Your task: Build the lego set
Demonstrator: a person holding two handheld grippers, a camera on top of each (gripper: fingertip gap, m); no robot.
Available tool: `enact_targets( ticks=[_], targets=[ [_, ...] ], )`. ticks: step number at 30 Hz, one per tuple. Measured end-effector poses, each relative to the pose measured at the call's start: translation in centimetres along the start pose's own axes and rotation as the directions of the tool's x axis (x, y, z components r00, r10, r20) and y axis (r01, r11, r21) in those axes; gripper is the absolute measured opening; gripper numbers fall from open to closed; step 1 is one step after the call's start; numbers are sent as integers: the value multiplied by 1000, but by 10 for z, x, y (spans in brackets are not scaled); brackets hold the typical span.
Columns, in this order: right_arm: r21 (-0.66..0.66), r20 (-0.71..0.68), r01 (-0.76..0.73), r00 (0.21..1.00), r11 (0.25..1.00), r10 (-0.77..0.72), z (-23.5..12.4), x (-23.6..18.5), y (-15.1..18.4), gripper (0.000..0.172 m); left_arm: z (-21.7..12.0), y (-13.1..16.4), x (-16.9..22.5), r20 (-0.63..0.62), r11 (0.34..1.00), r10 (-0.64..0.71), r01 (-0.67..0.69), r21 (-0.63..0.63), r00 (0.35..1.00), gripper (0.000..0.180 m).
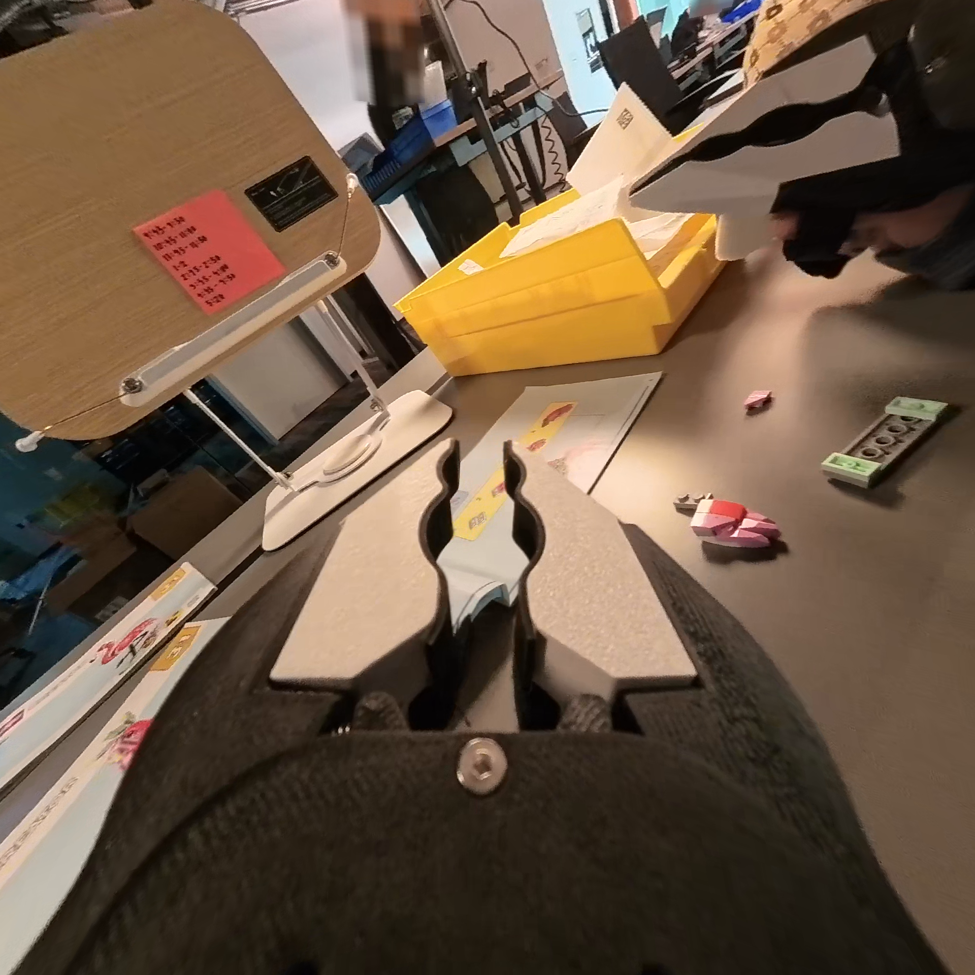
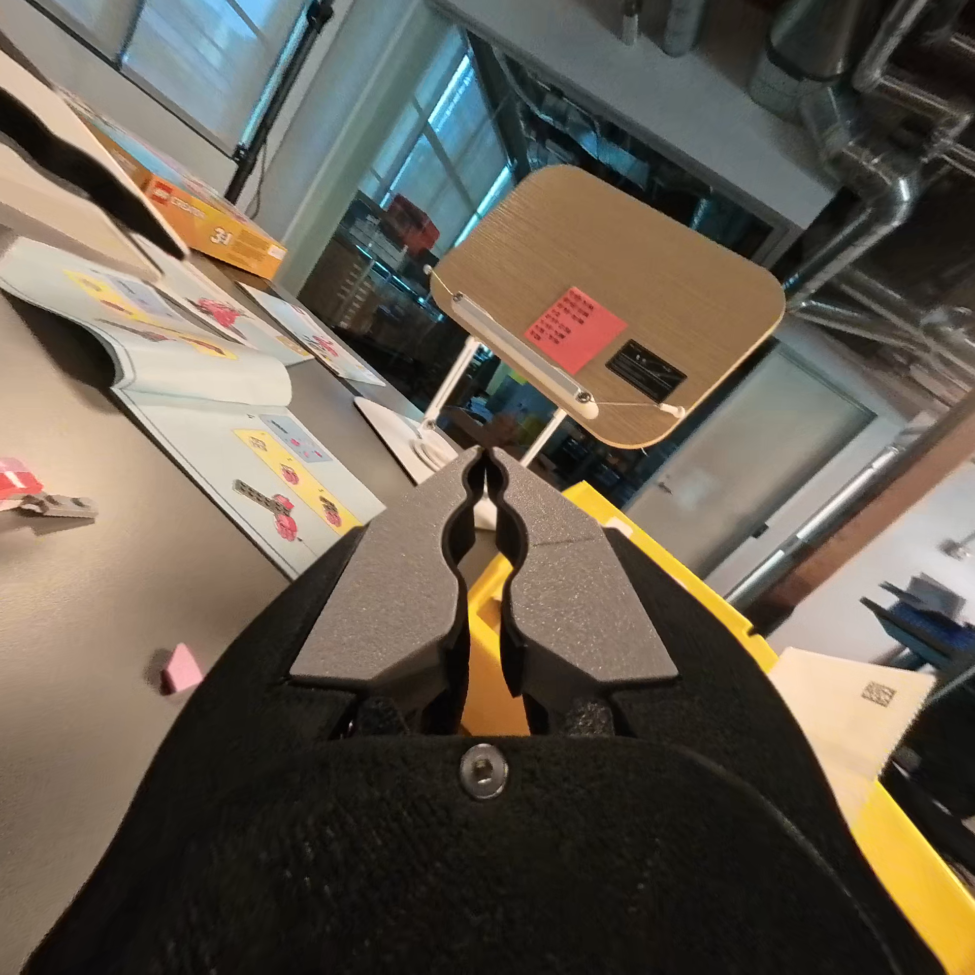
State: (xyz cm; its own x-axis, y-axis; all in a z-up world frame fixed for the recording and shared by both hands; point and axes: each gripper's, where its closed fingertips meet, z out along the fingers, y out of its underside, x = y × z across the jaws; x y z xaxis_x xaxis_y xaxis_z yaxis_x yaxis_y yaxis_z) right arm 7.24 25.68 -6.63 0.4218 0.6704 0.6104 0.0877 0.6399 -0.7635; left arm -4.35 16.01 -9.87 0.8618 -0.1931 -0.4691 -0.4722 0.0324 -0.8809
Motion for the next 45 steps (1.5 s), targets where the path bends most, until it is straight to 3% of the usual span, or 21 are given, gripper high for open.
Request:
enact_targets(
  ticks=[10, 45],
  targets=[
    [-71, -97, -54, 994, 996, 47, -1, 20, 18, 0, 0, 4, -2, 31, 999, 24, -24, -27, 999, 16],
    [-157, -148, -12, 989, 988, -12, 2, 26, 33, 0, 1, 6, -2, 44, 999, 8, -5, -53, 999, 19]
  ],
)
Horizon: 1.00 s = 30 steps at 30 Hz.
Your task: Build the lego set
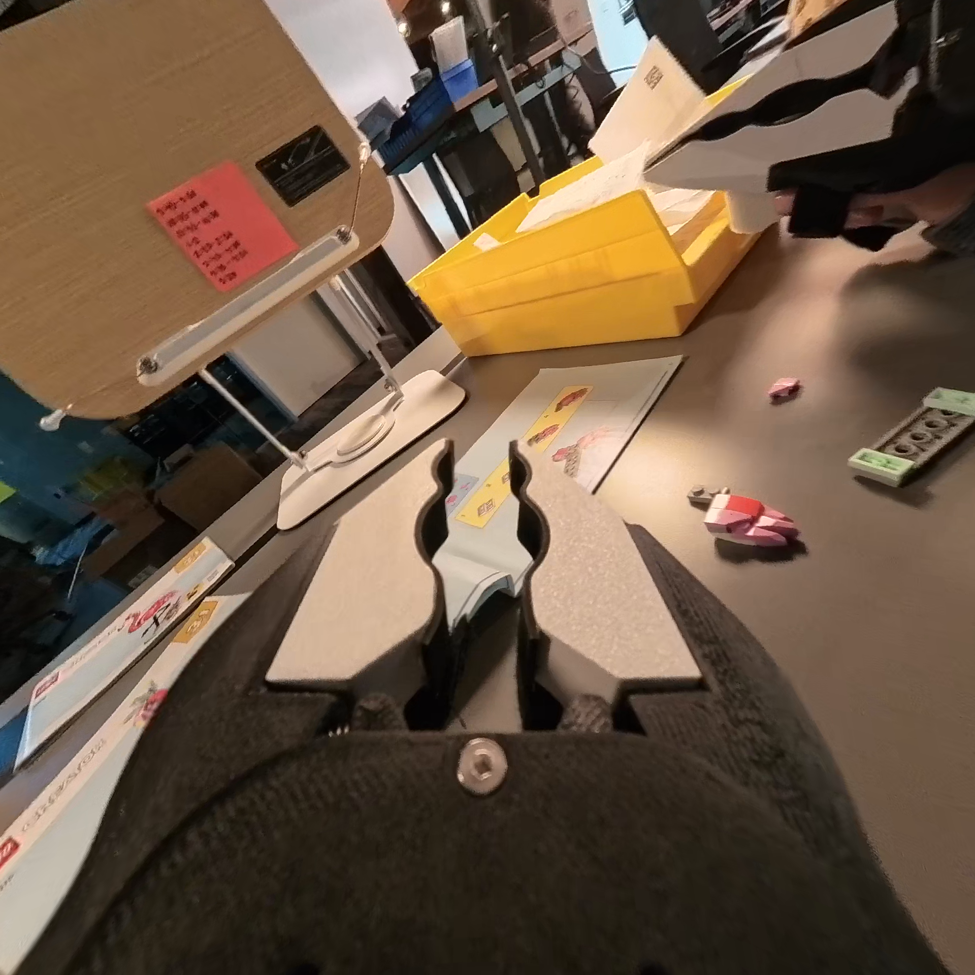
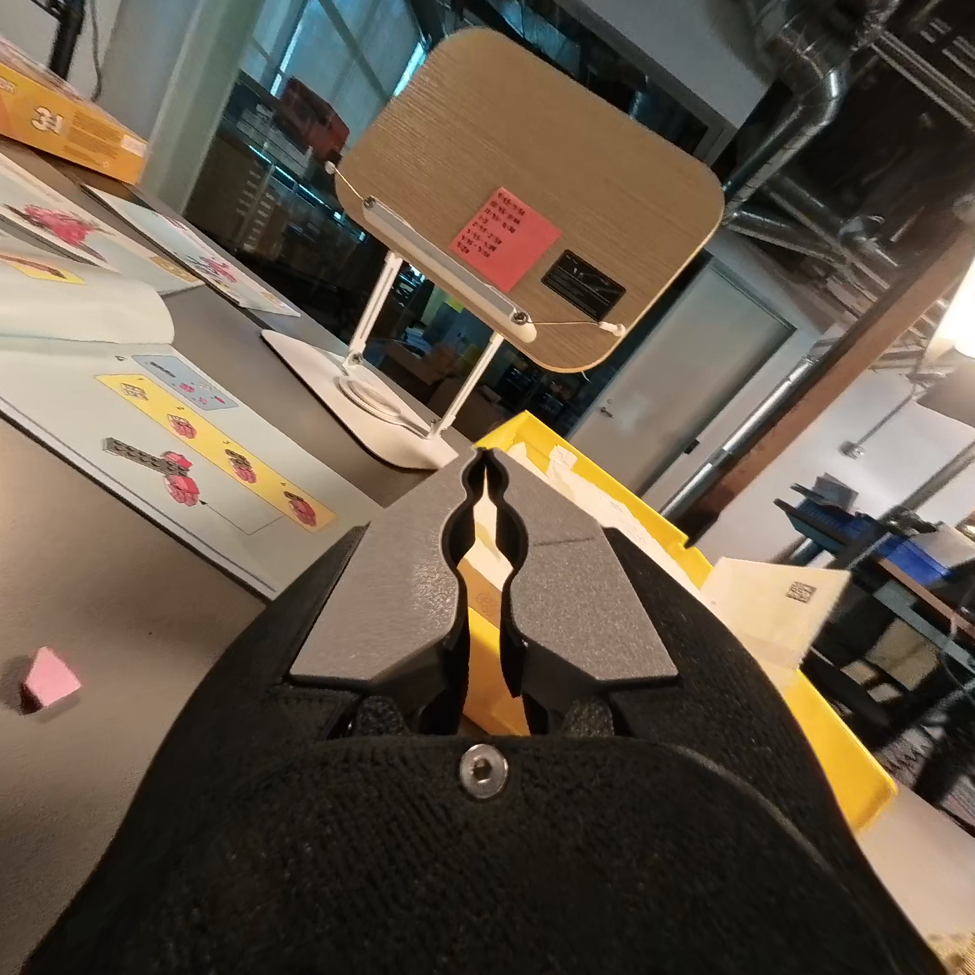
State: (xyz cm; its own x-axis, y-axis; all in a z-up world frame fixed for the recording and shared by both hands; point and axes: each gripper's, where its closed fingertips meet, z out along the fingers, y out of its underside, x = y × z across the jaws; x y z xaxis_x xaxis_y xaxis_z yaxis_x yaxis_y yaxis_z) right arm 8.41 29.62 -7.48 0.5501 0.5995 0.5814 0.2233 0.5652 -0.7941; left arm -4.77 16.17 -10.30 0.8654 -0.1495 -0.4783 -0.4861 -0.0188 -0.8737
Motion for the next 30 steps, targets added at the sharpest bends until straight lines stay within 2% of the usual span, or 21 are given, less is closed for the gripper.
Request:
enact_targets(
  ticks=[7, 16, 21, 24, 26, 28, 29, 30],
  targets=[
    [-48, -36, 61, 997, 997, -63, 5, 1, 6, 0, 11, 20, -15, 147, 985, -39, 63, -162, 988, 22],
    [8, -29, 3, 1000, 1000, -3, 2, 5, -2, 0, 12, 25, -16, 152, 976, -53, 83, -199, 987, 21],
    [67, -11, 40, 999, 997, -39, -1, -1, -22, 0, 14, 28, -13, 135, 973, -41, 70, -219, 990, 21],
    [130, 26, 126, 991, 984, -130, -5, -17, -43, 0, 15, 28, -12, 130, 973, -40, 69, -220, 991, 20],
    [176, 114, 162, 976, 971, -184, -9, -39, -57, 0, 15, 28, -12, 126, 973, -44, 71, -218, 991, 20],
    [230, 298, 121, 936, 966, -188, -21, -74, -72, 8, 15, 27, -11, 121, 974, -44, 69, -215, 992, 20],
    [242, 432, 66, 886, 968, -169, -31, -95, -80, 9, 15, 27, -11, 117, 975, -42, 67, -214, 992, 20],
    [227, 593, -6, 794, 974, -133, -46, -119, -86, 7, 15, 27, -10, 115, 975, -41, 65, -214, 993, 20]
  ],
)
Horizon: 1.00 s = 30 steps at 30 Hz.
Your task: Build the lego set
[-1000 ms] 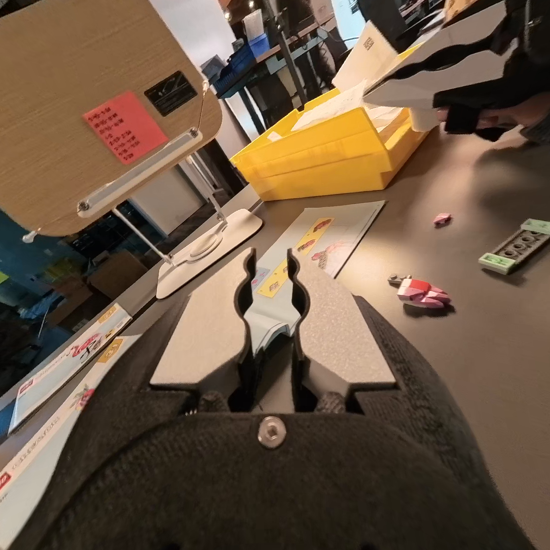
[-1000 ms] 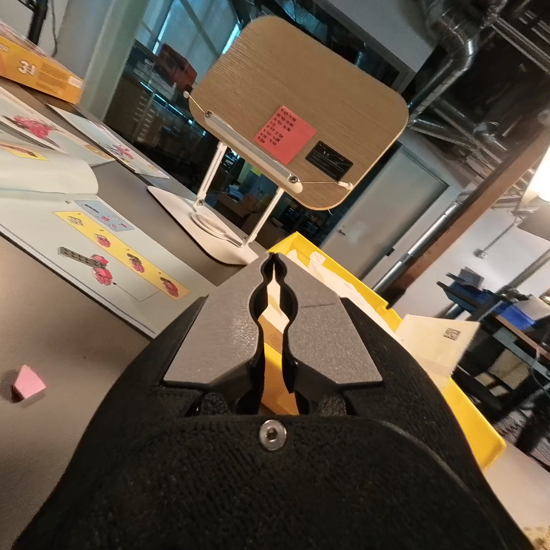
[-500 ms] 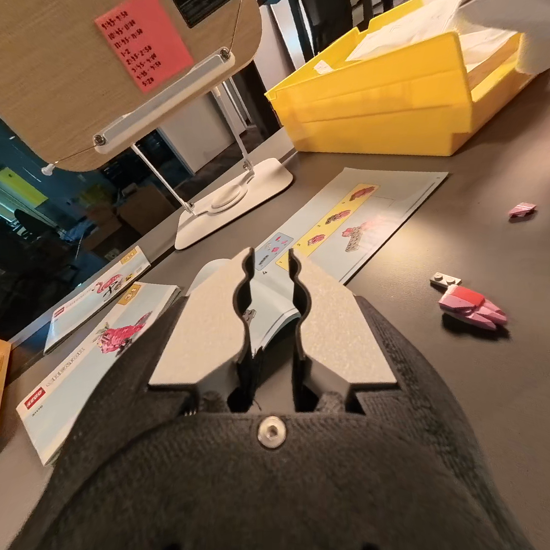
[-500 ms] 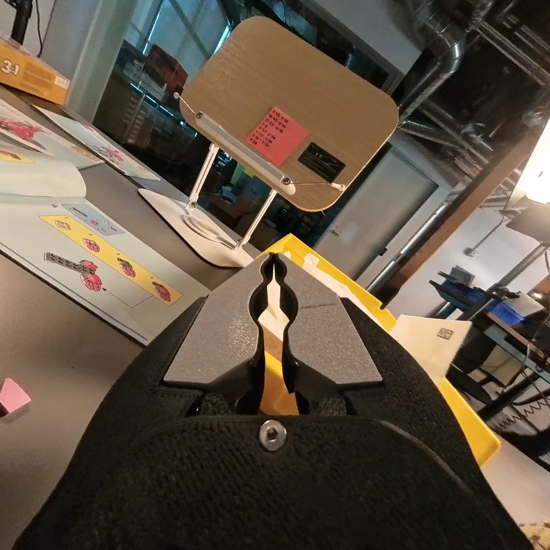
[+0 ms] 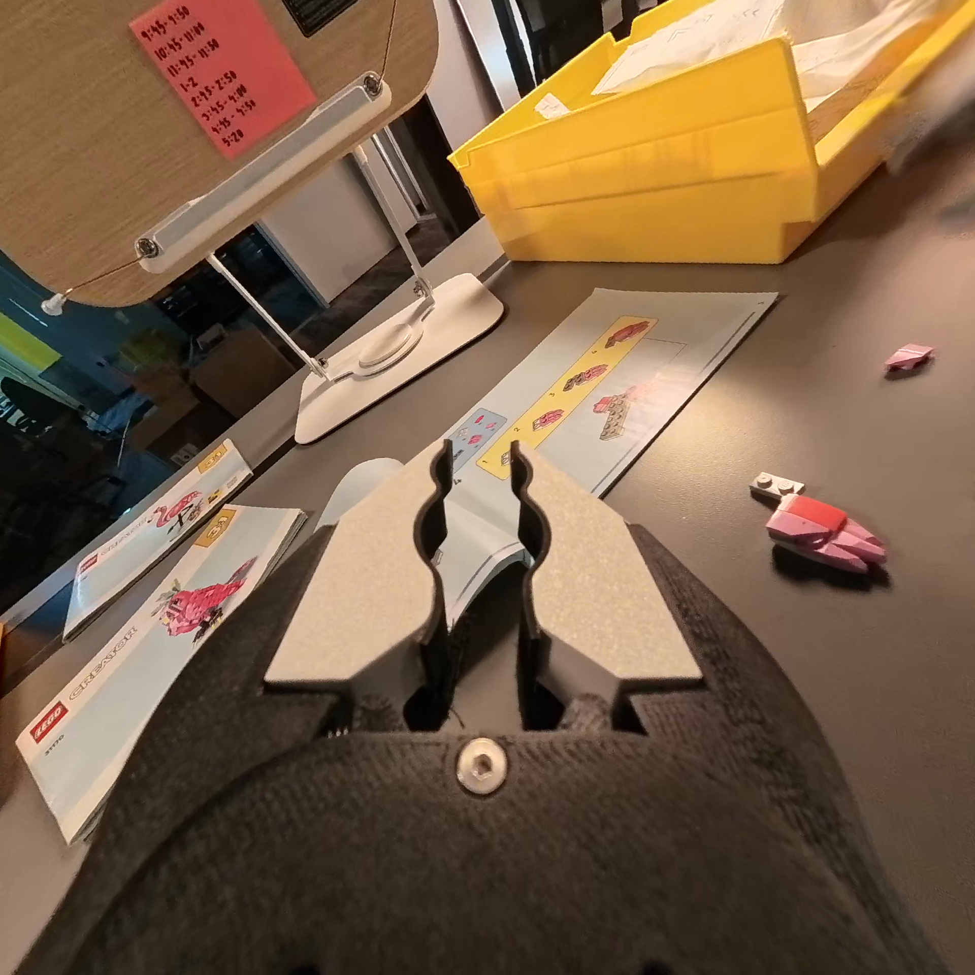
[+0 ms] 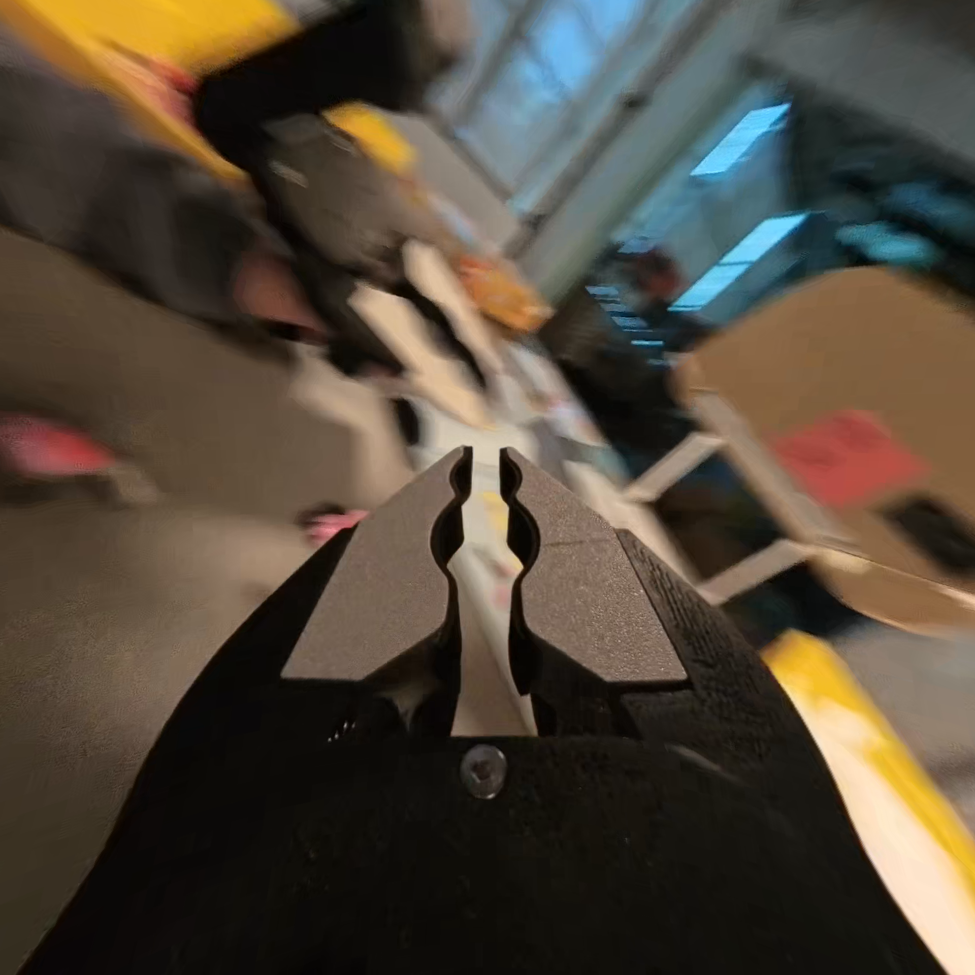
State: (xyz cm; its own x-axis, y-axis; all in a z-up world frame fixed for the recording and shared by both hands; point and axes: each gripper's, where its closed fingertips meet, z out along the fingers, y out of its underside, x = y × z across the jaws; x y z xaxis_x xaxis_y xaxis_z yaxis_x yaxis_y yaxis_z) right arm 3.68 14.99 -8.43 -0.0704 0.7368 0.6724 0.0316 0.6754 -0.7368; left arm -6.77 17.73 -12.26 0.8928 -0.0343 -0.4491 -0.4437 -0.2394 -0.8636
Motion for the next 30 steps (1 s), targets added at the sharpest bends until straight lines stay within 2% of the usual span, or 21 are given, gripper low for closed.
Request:
enact_targets(
  ticks=[1, 2, 3, 5, 6, 10, 19, 23, 26, 28, 30],
  targets=[
    [-5, 195, -92, 976, 996, 91, 0, -30, -8, 6, 0, 0, 0, -2, 1000, 1, -1, 0, 1000, 20],
    [-52, 378, -184, 906, 982, 189, -5, -58, -14, 6, 0, 0, 0, -3, 1000, 0, 0, 0, 1000, 20],
    [-124, 532, -252, 800, 960, 278, -13, -84, -19, 6, 0, 0, 0, -4, 1000, -1, 1, 1, 1000, 20],
    [-259, 696, -299, 601, 918, 392, -29, -120, -23, 6, 0, 0, 0, -6, 1000, -4, 4, 2, 1000, 20],
    [-308, 720, -280, 556, 909, 415, -33, -131, -19, 6, 0, 0, 0, -7, 1000, -6, 6, 3, 1000, 20],
    [-394, 711, -211, 546, 895, 442, -31, -145, -3, 14, 0, -1, 1, -12, 1000, -8, 9, 5, 1000, 20],
    [-429, 721, -250, 485, 868, 495, -24, -161, -13, 38, 1, -2, 2, -21, 1000, -9, 9, 8, 1000, 20],
    [-443, 701, -250, 502, 861, 507, -16, -166, -18, 44, 1, -2, 3, -27, 1000, -5, 5, 10, 1000, 20],
    [-467, 664, -266, 525, 844, 533, -7, -167, -20, 42, 1, -2, 4, -32, 1000, -1, 2, 13, 999, 20],
    [-478, 644, -269, 540, 836, 542, -4, -166, -19, 36, 1, -3, 4, -35, 1000, -2, 3, 16, 999, 20],
    [-480, 633, -256, 561, 839, 534, -3, -164, -16, 21, 0, -3, 4, -39, 1000, -4, 4, 20, 999, 20]
  ],
)
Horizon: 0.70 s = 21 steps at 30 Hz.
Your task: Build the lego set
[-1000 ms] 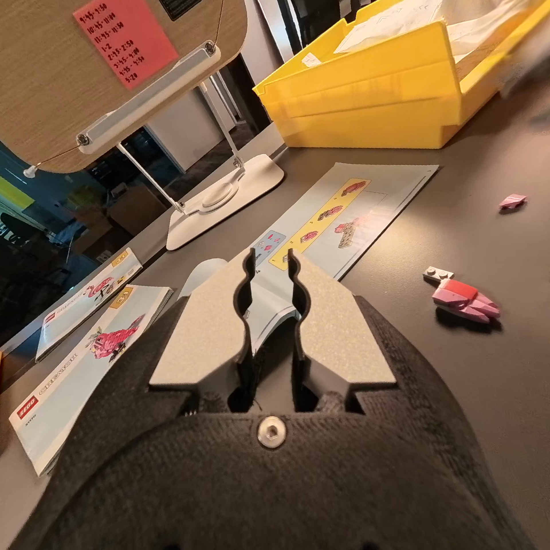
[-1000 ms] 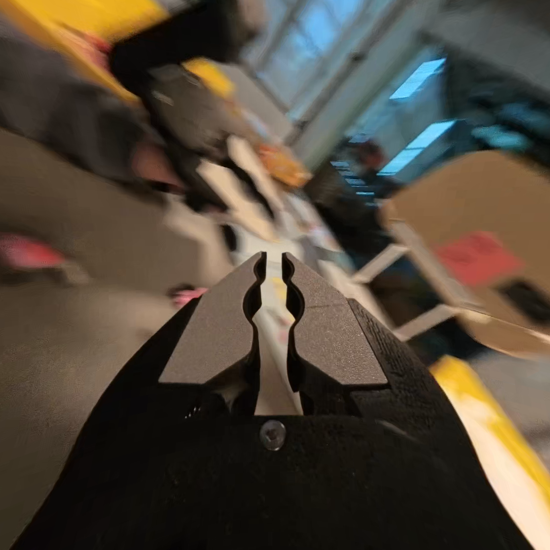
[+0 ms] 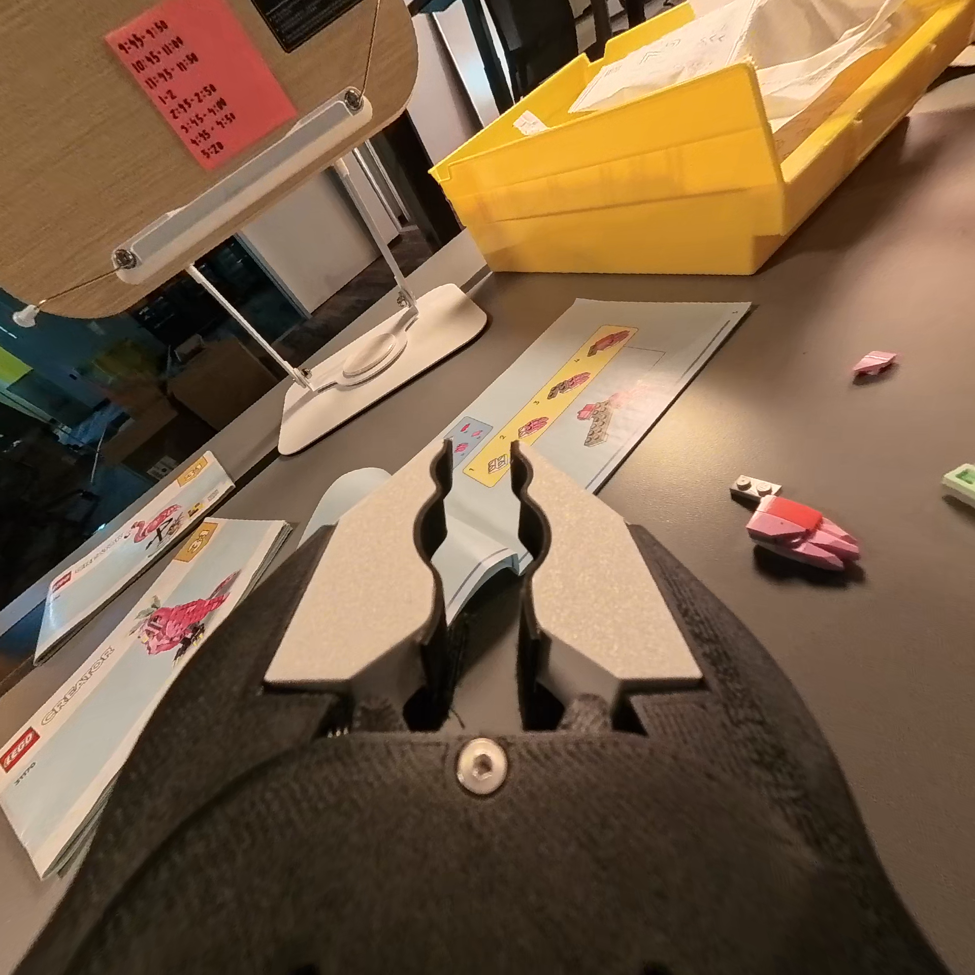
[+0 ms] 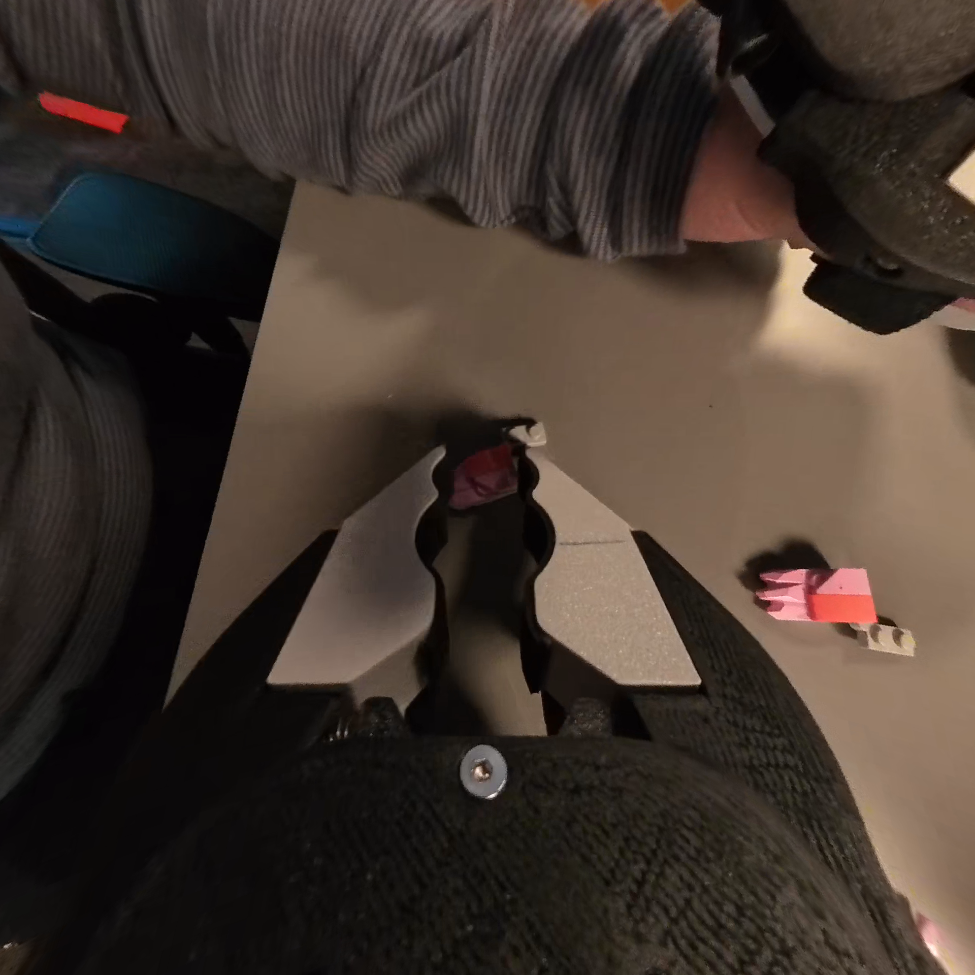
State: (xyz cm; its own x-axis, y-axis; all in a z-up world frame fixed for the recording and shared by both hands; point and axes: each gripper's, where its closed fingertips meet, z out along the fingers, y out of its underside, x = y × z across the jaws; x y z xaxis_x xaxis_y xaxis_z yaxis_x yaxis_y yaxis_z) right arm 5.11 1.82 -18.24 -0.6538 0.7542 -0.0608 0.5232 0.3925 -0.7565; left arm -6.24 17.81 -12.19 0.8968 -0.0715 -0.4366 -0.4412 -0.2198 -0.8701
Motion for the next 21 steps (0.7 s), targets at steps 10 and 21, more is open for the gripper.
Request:
enact_targets(
  ticks=[10, 21],
  targets=[
    [56, -40, 31, 999, 998, -29, -46, 16, 11, 17, -7, -6, 9, -81, 999, -26, 30, 44, 996, 23],
    [-14, -165, -8, 986, 1000, 6, -113, 72, 74, 17, -51, -30, 118, -663, 992, 83, 4, 129, 744, 36]
  ],
)
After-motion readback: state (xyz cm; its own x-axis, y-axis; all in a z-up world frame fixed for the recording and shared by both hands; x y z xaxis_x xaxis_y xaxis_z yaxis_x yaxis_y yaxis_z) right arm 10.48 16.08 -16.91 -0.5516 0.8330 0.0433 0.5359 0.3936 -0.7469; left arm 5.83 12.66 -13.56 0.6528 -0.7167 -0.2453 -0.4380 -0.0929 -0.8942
